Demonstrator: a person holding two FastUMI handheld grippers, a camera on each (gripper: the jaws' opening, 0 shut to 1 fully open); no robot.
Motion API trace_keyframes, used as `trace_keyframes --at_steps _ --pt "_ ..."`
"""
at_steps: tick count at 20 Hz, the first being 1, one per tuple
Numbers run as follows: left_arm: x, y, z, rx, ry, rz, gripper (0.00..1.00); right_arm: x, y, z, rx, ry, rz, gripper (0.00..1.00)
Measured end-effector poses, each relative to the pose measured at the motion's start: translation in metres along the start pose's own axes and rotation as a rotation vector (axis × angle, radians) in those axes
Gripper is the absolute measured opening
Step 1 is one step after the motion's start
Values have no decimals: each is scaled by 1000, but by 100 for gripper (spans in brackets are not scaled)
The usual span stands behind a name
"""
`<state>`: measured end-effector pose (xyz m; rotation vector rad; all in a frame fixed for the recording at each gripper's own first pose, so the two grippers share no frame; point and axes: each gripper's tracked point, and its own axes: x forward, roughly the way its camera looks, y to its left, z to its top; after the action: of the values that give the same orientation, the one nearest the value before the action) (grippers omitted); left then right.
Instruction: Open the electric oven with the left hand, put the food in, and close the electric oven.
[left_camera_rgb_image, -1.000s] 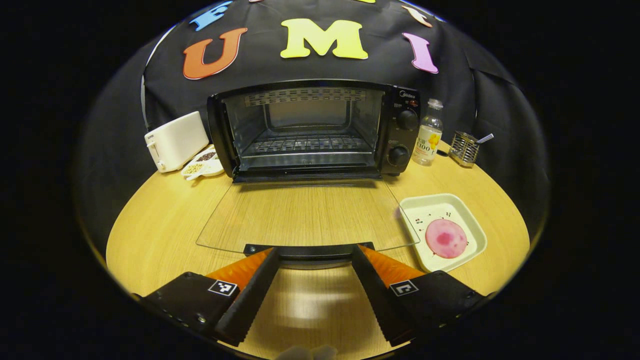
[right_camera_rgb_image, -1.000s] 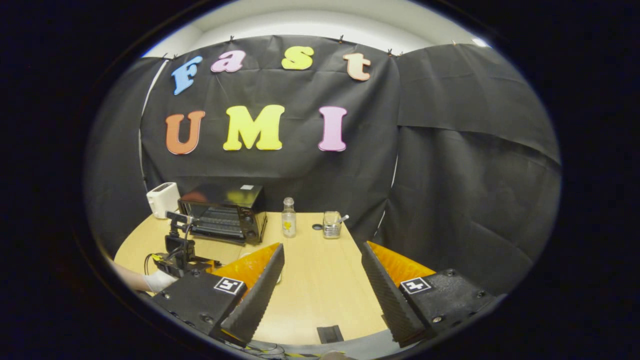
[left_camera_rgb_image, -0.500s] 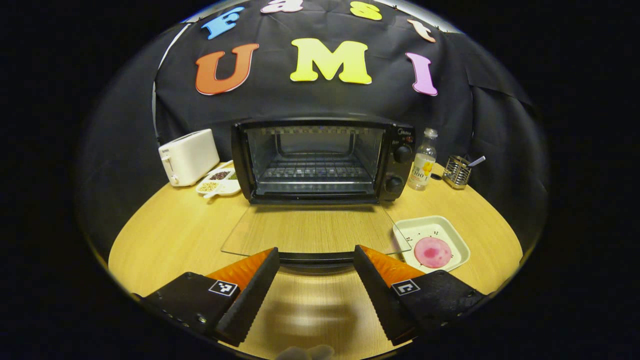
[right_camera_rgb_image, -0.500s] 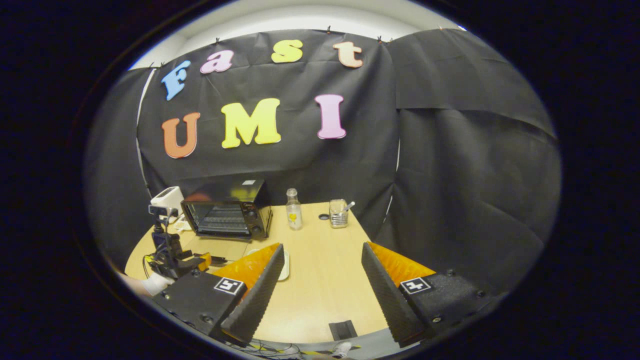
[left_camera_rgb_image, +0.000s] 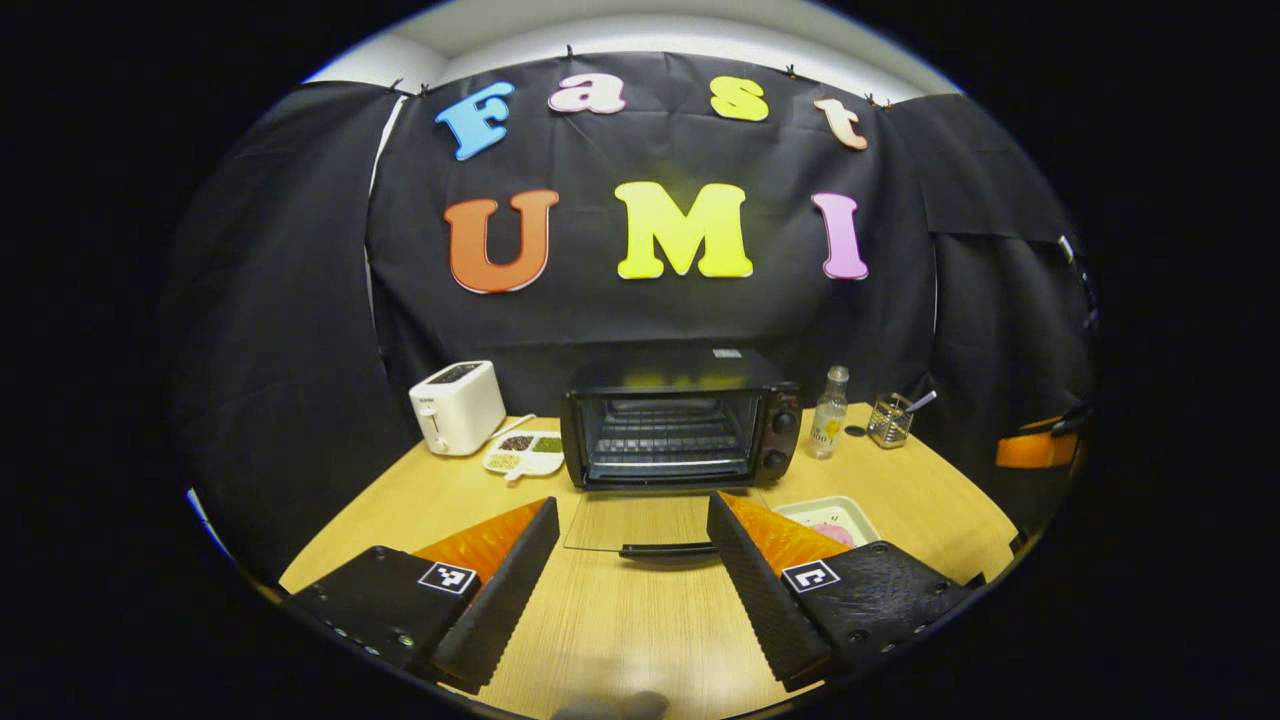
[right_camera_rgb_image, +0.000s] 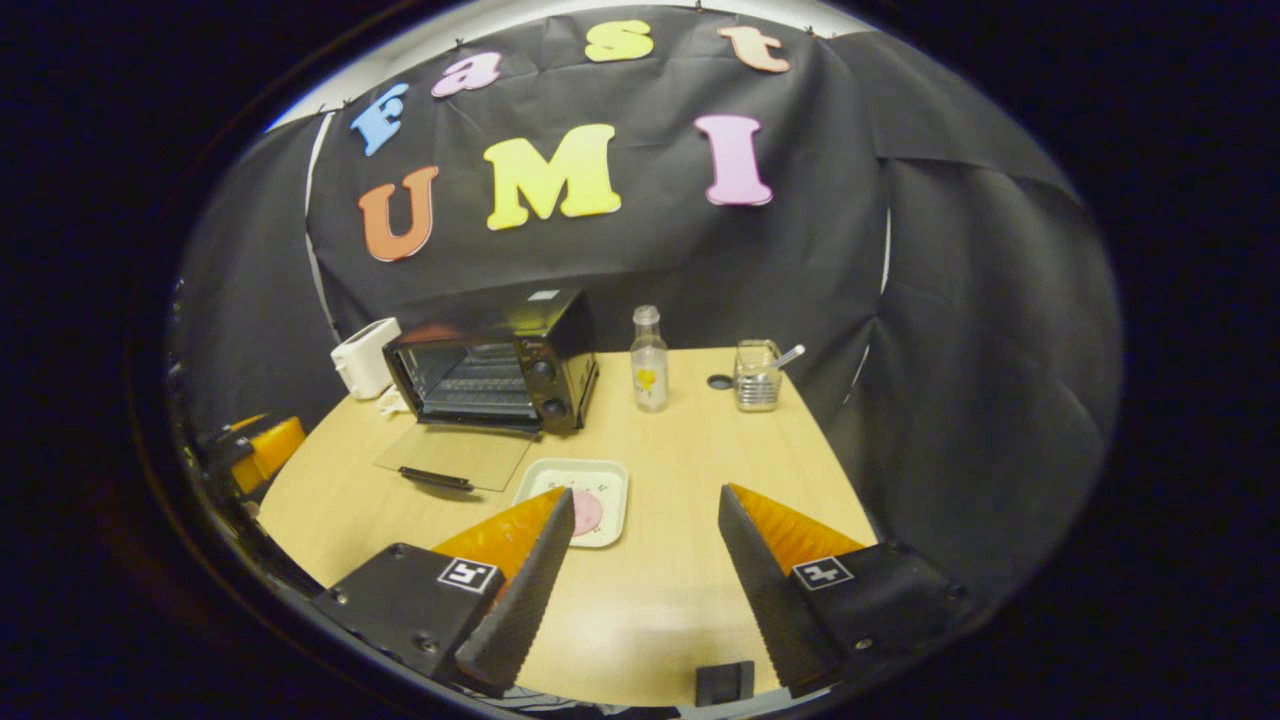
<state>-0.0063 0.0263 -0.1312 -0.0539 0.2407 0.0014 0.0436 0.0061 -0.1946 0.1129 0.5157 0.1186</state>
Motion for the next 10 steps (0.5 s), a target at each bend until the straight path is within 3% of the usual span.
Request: trace_keyframes --at_steps 2,3,10 --pt "-18 0 23 -4 -33 20 95 34 1 -12 12 57 35 85" --pt "-27 -2 33 -2 -46 33 95 51 3 -20 18 89 56 77" --pt "-66 -15 69 9 -66 160 95 152 7 -59 54 283 156 69"
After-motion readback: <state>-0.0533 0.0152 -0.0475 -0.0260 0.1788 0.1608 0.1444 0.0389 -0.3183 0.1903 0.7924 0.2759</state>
